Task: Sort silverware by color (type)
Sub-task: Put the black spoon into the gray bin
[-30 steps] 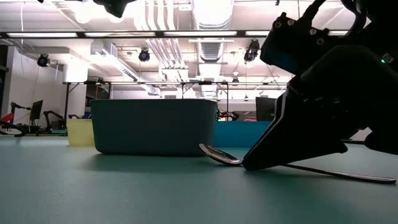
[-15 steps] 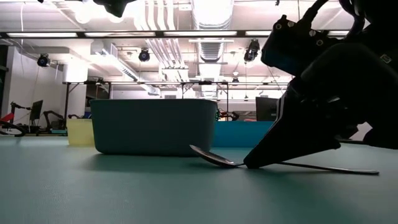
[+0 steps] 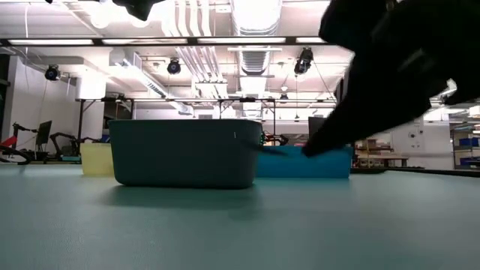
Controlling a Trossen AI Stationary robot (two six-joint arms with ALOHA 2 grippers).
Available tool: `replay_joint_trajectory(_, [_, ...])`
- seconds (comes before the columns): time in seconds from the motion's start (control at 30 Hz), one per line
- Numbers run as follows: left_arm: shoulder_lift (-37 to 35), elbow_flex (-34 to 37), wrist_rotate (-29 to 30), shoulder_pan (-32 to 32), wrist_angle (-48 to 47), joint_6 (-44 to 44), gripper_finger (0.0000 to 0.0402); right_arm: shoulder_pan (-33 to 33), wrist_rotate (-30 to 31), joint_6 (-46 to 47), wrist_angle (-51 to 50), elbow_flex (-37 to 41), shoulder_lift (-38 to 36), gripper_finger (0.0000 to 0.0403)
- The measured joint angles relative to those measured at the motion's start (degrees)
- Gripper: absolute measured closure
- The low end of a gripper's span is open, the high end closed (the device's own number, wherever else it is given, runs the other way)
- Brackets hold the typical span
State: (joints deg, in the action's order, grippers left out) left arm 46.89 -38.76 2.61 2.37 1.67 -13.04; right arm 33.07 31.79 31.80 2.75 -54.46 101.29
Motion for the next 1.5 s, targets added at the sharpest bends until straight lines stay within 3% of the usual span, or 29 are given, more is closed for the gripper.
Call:
replay_joint_trajectory(0.3, [0.0,0.0,4.59,-0.02,0.0,-0.4,0.0364,-3.25,-2.52,-6.55,-1.04,-3.0,-3.86,0.0394])
replay_joint_trajectory(0.83, [-3.68,0.0,10.7,-1.0,0.0,-11.5,0.0364,-17.8,-14.75,-19.25,-25.43,-22.38,-3.82,0.0394])
replay_joint_trajectory(1.23, [-7.29,0.3,10.34,-6.41,-1.71,-16.5,0.0364,-29.61,-23.38,-27.01,-26.02,-26.2,-2.99,0.0394])
replay_joint_trajectory(1.5, [-6.32,1.07,10.24,-13.62,-1.05,-17.99,0.0364,-33.96,-29.25,-31.24,-18.67,-26.82,-0.14,0.0394])
